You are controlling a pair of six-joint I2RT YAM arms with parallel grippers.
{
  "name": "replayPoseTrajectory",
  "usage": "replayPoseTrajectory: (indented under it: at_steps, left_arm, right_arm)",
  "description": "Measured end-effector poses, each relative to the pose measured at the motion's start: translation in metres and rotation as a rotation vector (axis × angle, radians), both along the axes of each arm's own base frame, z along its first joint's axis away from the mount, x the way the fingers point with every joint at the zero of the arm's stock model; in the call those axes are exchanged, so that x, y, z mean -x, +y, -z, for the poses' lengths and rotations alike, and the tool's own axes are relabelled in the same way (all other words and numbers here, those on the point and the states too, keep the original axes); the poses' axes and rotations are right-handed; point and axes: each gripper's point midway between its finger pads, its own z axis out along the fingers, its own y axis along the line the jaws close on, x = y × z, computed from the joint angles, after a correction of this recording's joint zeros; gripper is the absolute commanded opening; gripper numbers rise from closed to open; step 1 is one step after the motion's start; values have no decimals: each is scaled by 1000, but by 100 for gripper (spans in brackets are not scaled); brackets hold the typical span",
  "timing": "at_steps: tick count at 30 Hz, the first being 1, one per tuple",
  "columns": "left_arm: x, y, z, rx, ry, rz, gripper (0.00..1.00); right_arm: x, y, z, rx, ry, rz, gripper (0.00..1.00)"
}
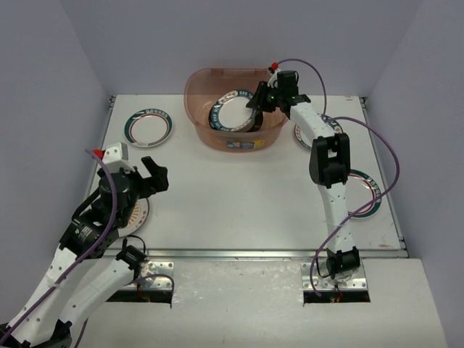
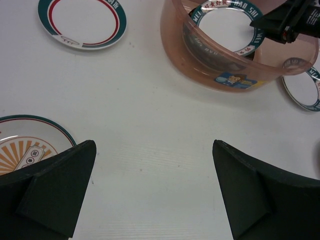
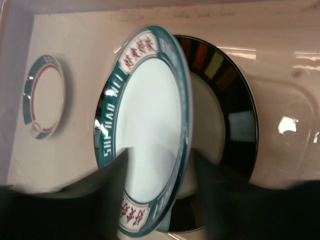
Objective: Place the plates into the plastic bin on the countertop
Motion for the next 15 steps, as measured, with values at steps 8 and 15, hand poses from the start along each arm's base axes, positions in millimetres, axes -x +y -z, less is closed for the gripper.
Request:
replayPoseTrajectory:
  at_steps: [8,15]
  left_arm:
    - [-14,-8,23,-23,102,-18,100]
    - [-48,-16,60,-32,255,-114,100]
  right_arm:
    - [-8,-21,-17,150,-74,72,99]
    - [1,-41,-81,290,-180,171,99]
